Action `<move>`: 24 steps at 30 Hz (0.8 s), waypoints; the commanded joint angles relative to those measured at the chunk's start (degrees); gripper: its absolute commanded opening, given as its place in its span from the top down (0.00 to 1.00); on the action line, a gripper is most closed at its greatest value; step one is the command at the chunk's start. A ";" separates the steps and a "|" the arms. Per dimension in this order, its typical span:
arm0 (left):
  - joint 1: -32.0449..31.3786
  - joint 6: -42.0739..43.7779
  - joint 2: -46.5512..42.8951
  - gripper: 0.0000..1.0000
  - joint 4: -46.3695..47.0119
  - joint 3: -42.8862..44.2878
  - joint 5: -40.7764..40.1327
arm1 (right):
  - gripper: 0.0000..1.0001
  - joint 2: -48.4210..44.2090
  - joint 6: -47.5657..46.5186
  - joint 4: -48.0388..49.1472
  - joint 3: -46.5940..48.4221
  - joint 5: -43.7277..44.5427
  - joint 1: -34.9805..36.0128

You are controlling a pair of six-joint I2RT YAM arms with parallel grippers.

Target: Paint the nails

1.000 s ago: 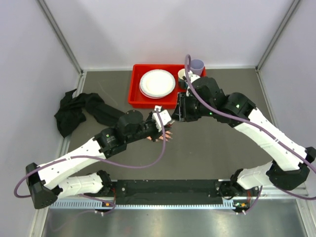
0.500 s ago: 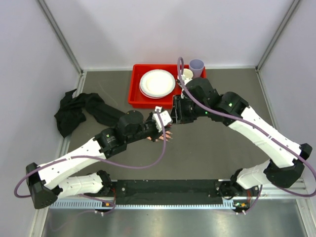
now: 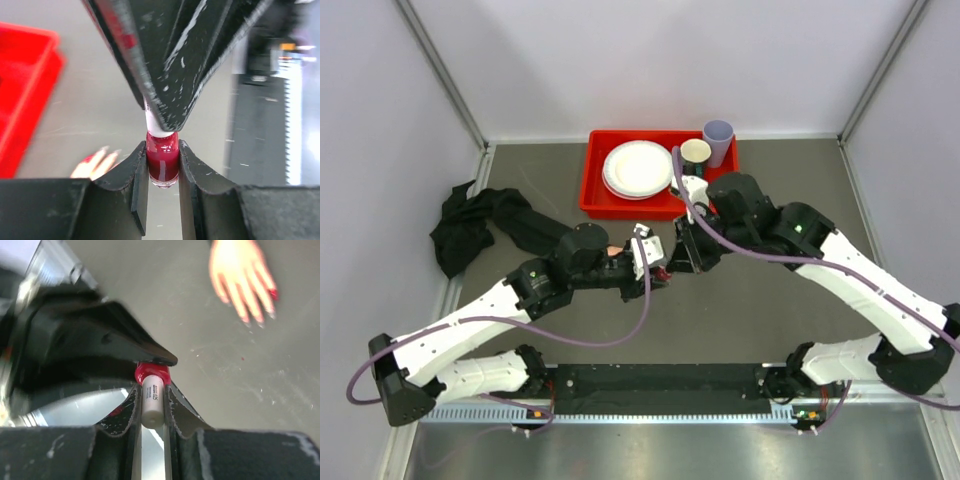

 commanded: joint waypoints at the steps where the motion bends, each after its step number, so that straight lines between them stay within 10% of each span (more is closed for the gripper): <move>1: -0.83 -1.90 -2.25 1.00 0.73 4.74 27.71 | 1.00 -6.18 -17.74 11.83 -6.72 -12.16 0.53; 11: -0.83 -9.81 -1.29 1.00 4.24 5.79 46.13 | 1.00 -12.43 -34.98 17.21 -12.11 -29.75 0.53; 24: -0.74 -7.09 2.84 1.00 -1.56 7.38 45.00 | 1.00 -13.13 -40.79 14.66 -9.12 -26.69 0.62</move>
